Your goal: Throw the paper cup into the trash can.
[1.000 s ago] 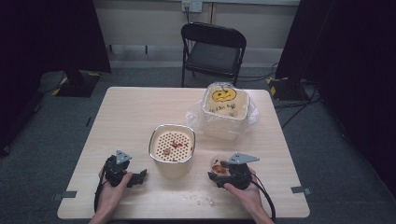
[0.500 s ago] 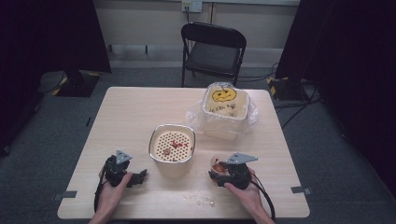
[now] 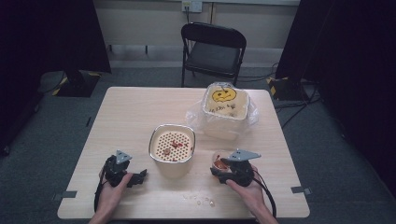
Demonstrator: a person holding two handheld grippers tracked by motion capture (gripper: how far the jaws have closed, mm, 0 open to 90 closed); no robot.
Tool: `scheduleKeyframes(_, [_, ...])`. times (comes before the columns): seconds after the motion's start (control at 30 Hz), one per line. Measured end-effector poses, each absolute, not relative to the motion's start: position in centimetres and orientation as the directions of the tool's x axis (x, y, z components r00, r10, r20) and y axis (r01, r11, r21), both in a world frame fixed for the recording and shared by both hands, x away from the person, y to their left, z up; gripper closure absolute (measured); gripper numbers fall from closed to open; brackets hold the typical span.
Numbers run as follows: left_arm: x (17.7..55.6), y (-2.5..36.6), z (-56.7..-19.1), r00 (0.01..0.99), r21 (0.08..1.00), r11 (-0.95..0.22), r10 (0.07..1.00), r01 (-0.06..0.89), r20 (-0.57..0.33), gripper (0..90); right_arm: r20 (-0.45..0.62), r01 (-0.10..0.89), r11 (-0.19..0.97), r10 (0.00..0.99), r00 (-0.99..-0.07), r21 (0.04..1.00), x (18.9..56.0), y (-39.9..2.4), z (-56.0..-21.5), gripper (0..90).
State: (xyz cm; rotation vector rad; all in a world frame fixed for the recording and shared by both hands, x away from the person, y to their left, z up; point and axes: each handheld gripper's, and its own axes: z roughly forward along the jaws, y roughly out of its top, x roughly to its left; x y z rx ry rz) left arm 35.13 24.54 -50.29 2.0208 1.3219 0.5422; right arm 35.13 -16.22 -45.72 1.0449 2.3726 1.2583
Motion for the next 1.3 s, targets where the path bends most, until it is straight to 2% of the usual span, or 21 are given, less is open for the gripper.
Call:
scheduleKeyframes(0.47, [35.1,24.5,-50.3,0.404,0.714,-0.276,0.914,0.643,-0.011,0.0,0.062,0.423,0.339,0.715,-0.696,0.84,36.0,-15.6,-41.5,42.1])
scheduleKeyframes(1.3, [35.1,24.5,-50.3,0.405,0.714,-0.276,0.914,0.643,-0.011,0.0,-0.232,0.234,0.528,0.671,-0.704,0.816,38.7,-10.5,-34.2,43.9])
